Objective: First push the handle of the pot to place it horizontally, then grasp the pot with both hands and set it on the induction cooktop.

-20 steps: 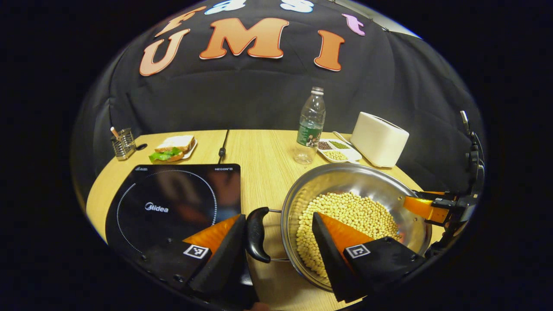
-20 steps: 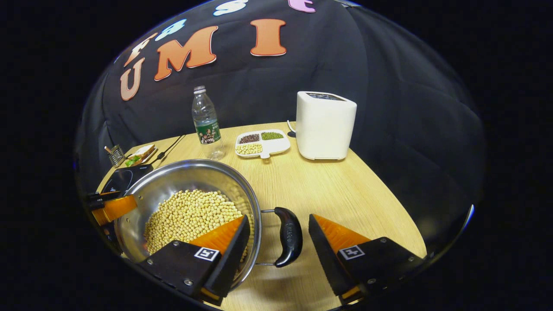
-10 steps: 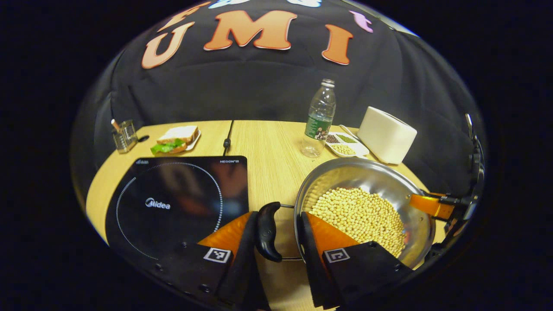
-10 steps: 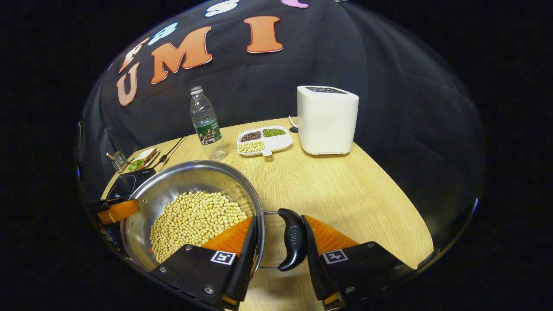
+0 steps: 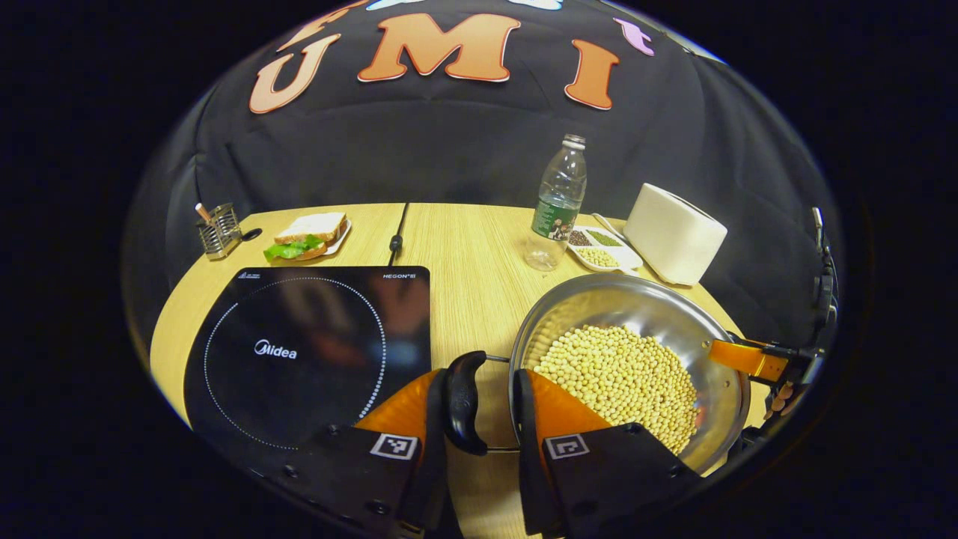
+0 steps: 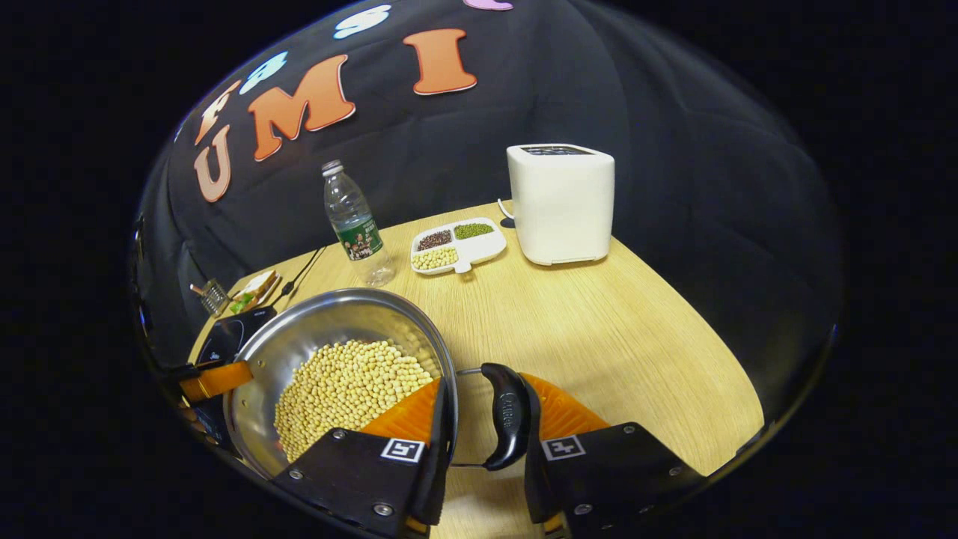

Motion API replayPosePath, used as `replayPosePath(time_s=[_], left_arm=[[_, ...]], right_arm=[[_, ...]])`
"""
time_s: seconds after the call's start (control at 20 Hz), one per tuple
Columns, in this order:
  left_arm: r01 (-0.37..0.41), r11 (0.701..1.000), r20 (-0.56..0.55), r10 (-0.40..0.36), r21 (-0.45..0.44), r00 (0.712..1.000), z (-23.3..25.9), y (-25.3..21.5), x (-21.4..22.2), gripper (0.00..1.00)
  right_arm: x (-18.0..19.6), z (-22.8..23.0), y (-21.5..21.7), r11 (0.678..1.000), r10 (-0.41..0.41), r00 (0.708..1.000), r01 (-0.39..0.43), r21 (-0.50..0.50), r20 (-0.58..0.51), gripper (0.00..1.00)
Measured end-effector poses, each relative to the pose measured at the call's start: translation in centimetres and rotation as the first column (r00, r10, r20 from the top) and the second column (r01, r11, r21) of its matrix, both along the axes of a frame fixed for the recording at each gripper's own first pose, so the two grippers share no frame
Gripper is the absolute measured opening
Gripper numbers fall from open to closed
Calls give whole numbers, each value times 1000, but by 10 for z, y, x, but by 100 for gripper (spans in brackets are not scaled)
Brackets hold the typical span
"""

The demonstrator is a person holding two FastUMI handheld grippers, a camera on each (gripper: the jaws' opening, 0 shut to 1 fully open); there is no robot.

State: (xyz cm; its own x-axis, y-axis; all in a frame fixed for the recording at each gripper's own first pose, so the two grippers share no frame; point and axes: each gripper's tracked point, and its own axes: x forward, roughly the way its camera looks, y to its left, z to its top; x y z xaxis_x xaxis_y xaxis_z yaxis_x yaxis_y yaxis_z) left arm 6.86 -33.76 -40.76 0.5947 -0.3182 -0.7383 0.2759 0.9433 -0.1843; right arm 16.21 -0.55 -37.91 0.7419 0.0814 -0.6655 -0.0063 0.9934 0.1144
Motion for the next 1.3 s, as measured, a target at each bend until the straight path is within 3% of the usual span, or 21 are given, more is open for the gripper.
replayPosePath(time_s=[0.05, 0.65, 1.3], left_arm=[[1, 1000, 0, -1, 0, 1000, 0, 0, 0, 44], [-11, 999, 38, 13, -32, 999, 57, 21, 1, 45], [-81, 996, 119, 86, -46, 989, 126, 106, 17, 45]], right_arm=[[-1, 0, 0, 1000, -2, 1000, 2, 2, -6, 42], [-14, 59, 17, 999, -17, 999, 16, 28, 44, 42], [-19, 122, 97, 998, 49, 993, -54, 43, 111, 42]])
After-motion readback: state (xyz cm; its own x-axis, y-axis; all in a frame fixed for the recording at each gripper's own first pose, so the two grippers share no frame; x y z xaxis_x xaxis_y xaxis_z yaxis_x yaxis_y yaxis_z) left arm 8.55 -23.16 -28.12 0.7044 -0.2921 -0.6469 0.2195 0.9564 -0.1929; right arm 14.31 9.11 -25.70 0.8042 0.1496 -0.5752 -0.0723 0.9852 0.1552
